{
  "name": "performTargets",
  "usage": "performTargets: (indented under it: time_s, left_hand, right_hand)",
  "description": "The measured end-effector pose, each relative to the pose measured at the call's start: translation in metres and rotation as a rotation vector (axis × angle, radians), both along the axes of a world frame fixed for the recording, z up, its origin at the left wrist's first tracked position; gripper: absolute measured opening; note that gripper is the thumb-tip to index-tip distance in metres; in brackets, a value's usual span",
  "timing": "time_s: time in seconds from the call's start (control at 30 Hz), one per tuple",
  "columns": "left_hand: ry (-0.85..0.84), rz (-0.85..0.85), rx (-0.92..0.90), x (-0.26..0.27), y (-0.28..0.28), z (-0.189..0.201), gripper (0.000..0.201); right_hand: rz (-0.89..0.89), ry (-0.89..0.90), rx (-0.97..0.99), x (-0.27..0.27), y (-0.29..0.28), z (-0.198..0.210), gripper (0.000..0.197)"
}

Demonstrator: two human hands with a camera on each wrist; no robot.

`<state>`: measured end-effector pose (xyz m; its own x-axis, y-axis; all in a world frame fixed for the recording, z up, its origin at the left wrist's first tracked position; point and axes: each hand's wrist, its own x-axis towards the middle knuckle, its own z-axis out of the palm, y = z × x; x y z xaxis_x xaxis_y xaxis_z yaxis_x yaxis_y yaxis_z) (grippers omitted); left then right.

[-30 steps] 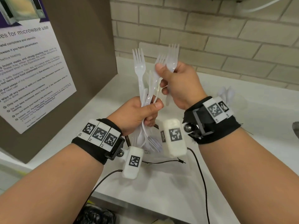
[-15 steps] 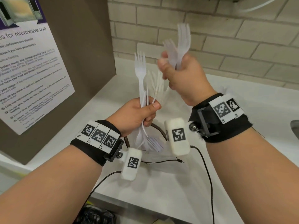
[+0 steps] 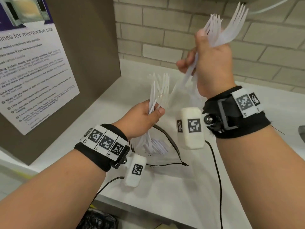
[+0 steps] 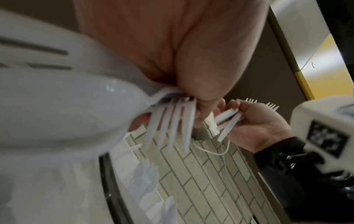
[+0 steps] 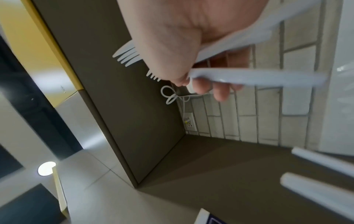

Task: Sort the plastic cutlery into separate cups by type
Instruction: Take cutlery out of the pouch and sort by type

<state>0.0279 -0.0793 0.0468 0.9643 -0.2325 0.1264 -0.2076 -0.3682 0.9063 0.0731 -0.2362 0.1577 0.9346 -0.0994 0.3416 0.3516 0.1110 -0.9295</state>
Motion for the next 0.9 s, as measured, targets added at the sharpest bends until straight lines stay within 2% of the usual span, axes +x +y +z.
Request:
performTargets:
  time_s: [0.07, 0.17, 0.23, 0.3, 0.4, 0.53, 0.67, 0.8, 0.9]
  left_hand:
    - [-0.044, 0.03, 0.025, 0.0, 0.0, 0.002, 0.027]
    - [-0.035, 0.002, -0.043, -0.001, -0.002, 0.004, 0.023]
    - [-0.012, -0.017, -0.105, -0.001, -0.002, 0.003, 0.023]
    - [0.057, -0.049, -0.252, -0.002, -0.003, 0.001, 0.026]
    - [0.217, -0.049, -0.557, -0.001, -0.004, 0.0, 0.029]
    - [0.293, 0.073, -0.86, 0.007, 0.0, 0.002, 0.031]
    - [0.314, 0.124, -1.117, 0.014, 0.008, 0.004, 0.034]
    - [0.262, 0.2, -1.129, 0.015, 0.007, 0.001, 0.037]
    - [0.266, 0.244, -1.149, 0.015, 0.004, -0.002, 0.035]
  right_hand:
    - [0.018, 0.024, -0.117, -0.001, -0.001, -0.009, 0.013]
    - [0.07, 0.102, -0.356, -0.003, 0.001, -0.028, 0.015]
    - [0.145, 0.19, -0.365, -0.006, 0.002, -0.039, 0.012]
    - [0.202, 0.254, -0.315, -0.009, 0.004, -0.044, 0.008]
    - [0.248, 0.277, -0.306, -0.012, 0.003, -0.048, 0.013]
    - [0.329, 0.27, -0.475, -0.019, 0.002, -0.053, 0.022]
    - [0.342, 0.345, -0.653, -0.026, 0.008, -0.063, 0.025]
    - [0.375, 0.3, -0.605, -0.033, 0.015, -0.071, 0.028]
    - [0.418, 0.199, -0.612, -0.036, 0.019, -0.07, 0.008]
